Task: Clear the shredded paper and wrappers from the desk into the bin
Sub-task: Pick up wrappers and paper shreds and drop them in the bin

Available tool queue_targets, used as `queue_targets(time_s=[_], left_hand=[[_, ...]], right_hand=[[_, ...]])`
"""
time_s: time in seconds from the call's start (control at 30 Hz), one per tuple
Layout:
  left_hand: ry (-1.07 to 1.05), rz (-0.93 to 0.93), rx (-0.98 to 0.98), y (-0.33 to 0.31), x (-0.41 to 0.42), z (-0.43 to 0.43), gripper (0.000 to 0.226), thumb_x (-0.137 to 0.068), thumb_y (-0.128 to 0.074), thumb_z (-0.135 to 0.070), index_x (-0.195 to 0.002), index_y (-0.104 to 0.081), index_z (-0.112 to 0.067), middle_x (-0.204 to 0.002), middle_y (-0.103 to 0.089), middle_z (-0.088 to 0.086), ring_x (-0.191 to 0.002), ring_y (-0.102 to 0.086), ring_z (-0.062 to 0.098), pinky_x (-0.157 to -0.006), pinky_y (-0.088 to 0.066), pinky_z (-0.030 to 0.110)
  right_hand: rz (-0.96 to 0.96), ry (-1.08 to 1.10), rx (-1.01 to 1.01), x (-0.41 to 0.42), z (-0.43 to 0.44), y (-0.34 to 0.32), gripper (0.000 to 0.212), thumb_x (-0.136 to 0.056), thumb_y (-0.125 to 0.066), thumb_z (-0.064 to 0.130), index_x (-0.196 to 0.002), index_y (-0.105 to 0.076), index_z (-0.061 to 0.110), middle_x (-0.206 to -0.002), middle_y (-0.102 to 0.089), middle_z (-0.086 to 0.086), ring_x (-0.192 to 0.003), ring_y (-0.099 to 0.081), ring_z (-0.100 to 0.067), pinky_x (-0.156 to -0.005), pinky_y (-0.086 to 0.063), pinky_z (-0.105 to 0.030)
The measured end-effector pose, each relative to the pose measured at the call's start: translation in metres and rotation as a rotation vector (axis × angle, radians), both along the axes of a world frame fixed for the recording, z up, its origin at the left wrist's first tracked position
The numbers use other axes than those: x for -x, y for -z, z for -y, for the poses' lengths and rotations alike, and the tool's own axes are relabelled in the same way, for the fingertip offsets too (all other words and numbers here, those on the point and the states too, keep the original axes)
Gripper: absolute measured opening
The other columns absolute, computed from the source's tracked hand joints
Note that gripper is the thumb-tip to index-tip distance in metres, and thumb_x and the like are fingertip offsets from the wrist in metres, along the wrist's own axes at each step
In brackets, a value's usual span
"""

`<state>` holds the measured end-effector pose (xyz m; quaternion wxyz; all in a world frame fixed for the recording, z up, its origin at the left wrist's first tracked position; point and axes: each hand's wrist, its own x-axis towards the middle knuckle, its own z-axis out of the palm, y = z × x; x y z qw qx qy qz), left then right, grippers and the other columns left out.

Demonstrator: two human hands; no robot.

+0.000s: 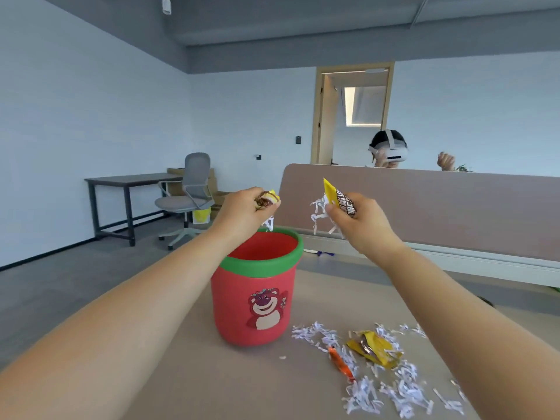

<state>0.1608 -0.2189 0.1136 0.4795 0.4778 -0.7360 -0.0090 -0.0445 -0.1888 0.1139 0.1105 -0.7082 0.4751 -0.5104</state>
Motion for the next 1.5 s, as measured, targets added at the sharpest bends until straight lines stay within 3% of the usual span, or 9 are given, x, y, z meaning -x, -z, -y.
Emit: queue_targets(time_s=[0.1, 0.2, 0.37, 0.7, 0.83, 0.97, 1.2, 1.4, 1.5], left_hand=[[0.003, 0.156, -0.177, 0.01, -0.019, 0.016, 0.028, -0.086, -0.058, -0.039, -0.095, -0.063, -0.014, -0.086, -0.062, 0.008, -0.075, -0.054, 0.02, -0.058, -0.035, 0.02], [0.056, 0.275, -0.274, 0.014, -0.023, 0.021, 0.048, -0.083, -0.058, -0.046, -0.121, -0.056, -0.016, -0.12, -0.062, 0.007, -0.111, -0.055, 0.022, -0.082, -0.041, 0.029], [0.048, 0.438, -0.515, 0.012, -0.027, 0.022, 0.038, -0.078, -0.06, -0.055, -0.101, -0.051, -0.025, -0.104, -0.057, -0.001, -0.094, -0.051, 0.015, -0.073, -0.038, 0.027], [0.01, 0.583, -0.556, 0.008, -0.041, 0.015, 0.066, -0.072, -0.061, -0.061, -0.128, -0.049, -0.028, -0.141, -0.041, -0.005, -0.128, -0.039, 0.016, -0.107, -0.033, 0.034], [0.035, 0.441, -0.414, 0.012, -0.049, 0.007, 0.032, -0.085, -0.059, -0.04, -0.109, -0.064, -0.02, -0.109, -0.064, -0.003, -0.105, -0.058, 0.014, -0.085, -0.043, 0.025], [-0.073, 0.358, -0.193, 0.025, -0.063, -0.004, 0.02, -0.089, -0.055, -0.032, -0.092, -0.069, -0.019, -0.079, -0.062, -0.008, -0.075, -0.059, 0.01, -0.07, -0.049, 0.028], [-0.174, 0.213, 0.05, 0.057, -0.076, -0.018, 0.02, -0.089, -0.054, -0.027, -0.082, -0.068, -0.014, -0.087, -0.056, -0.007, -0.085, -0.05, 0.01, -0.068, -0.043, 0.029], [-0.175, 0.193, 0.051, 0.064, -0.078, -0.021, 0.034, -0.088, -0.044, -0.036, -0.081, -0.068, -0.014, -0.085, -0.06, -0.003, -0.085, -0.053, 0.013, -0.065, -0.043, 0.03], [-0.177, 0.2, 0.06, 0.064, -0.077, -0.022, 0.025, -0.091, -0.05, -0.028, -0.083, -0.068, -0.013, -0.087, -0.059, -0.003, -0.085, -0.052, 0.013, -0.064, -0.041, 0.029]], right_hand=[[0.003, -0.041, 0.025, -0.025, 0.012, -0.003, 0.03, -0.089, -0.054, 0.026, -0.061, -0.044, 0.022, -0.049, -0.042, 0.003, -0.036, -0.042, -0.002, -0.035, -0.029, -0.011], [-0.015, -0.053, 0.047, -0.039, 0.02, 0.001, 0.029, -0.089, -0.054, 0.026, -0.062, -0.045, 0.021, -0.051, -0.044, 0.002, -0.044, -0.041, -0.007, -0.04, -0.031, -0.013], [-0.028, -0.06, 0.049, -0.045, 0.03, 0.007, 0.023, -0.089, -0.055, 0.026, -0.077, -0.054, 0.007, -0.054, -0.044, 0.001, -0.049, -0.038, -0.012, -0.042, -0.032, -0.013], [-0.055, -0.073, 0.053, -0.055, 0.042, 0.012, 0.028, -0.089, -0.054, 0.023, -0.063, -0.046, 0.018, -0.05, -0.044, 0.004, -0.039, -0.045, 0.002, -0.038, -0.032, -0.01], [-0.07, -0.078, 0.046, -0.059, 0.044, 0.014, 0.026, -0.089, -0.054, 0.023, -0.065, -0.047, 0.017, -0.05, -0.047, 0.004, -0.038, -0.047, 0.003, -0.038, -0.033, -0.009], [-0.111, -0.122, 0.043, -0.073, 0.048, 0.015, 0.027, -0.089, -0.053, 0.024, -0.063, -0.045, 0.025, -0.052, -0.051, 0.005, -0.042, -0.049, -0.003, -0.041, -0.035, -0.011], [-0.247, -0.218, 0.011, -0.1, 0.06, 0.02, 0.008, -0.09, -0.053, 0.026, -0.085, -0.051, 0.02, -0.066, -0.054, 0.004, -0.059, -0.05, -0.013, -0.054, -0.037, -0.022], [-0.413, -0.21, -0.2, -0.103, 0.061, 0.024, 0.046, -0.08, -0.065, 0.037, -0.118, -0.052, 0.015, -0.108, -0.062, -0.003, -0.096, -0.058, -0.021, -0.083, -0.048, -0.033], [-0.541, -0.19, -0.282, -0.103, 0.06, 0.021, 0.065, -0.077, -0.066, 0.04, -0.133, -0.04, 0.021, -0.134, -0.049, -0.004, -0.119, -0.048, -0.022, -0.101, -0.041, -0.036]])
